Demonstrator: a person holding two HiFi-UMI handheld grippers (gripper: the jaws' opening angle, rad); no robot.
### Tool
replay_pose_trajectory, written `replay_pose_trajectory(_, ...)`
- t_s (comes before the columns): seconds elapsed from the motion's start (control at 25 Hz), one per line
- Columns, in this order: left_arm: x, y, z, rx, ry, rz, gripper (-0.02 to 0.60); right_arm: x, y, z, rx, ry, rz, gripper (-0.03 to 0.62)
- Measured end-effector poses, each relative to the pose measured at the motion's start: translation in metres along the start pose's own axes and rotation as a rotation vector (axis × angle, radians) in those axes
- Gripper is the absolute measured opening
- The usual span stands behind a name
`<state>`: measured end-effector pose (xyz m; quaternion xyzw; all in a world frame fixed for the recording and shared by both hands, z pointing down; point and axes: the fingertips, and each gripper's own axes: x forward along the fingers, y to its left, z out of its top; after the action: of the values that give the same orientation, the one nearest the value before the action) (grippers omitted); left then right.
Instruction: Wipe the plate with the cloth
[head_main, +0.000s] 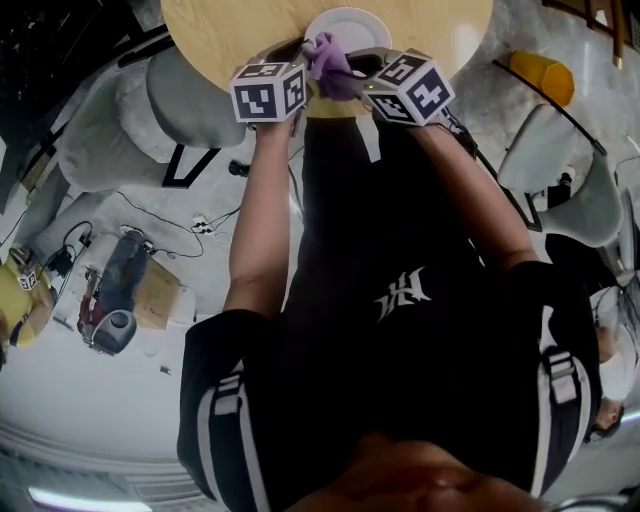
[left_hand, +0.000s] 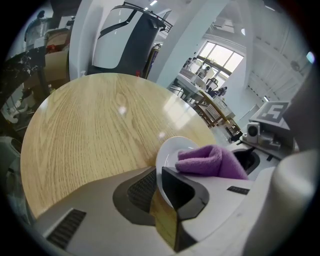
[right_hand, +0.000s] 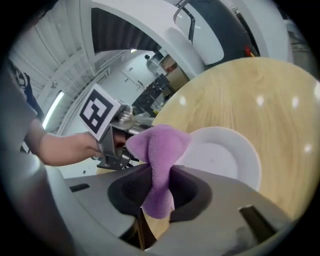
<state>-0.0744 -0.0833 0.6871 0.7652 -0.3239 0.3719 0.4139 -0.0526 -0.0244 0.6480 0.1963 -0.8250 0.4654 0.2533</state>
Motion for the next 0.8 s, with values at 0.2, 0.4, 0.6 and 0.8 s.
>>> replay_pose_trajectory(0.2,0.001,0.0,0.002,0.005,-0.005,-0.003,0.048,0.007,-0.014,-0.014,-0.001,0.054,-0.018,0.094)
replay_pose_trajectory(0.4,-0.001,0.005,-0.002,0.0,-0.003,-0.008,0.048,-0.044,-0.056,-0.039,0.062,0.051,-0.126,0.094)
replay_pose_trajectory(0.6,0.0,0.008,0.0,0.015,-0.004,-0.001,0.048,-0.085,-0.092,-0.049,0.137,0.011,-0.223,0.094)
replay_pose_trajectory(0.8,0.001,0.005,0.002,0.028,0.002,0.005,0.048,-0.098,-0.098,-0.037,0.135,-0.03,-0.249,0.094)
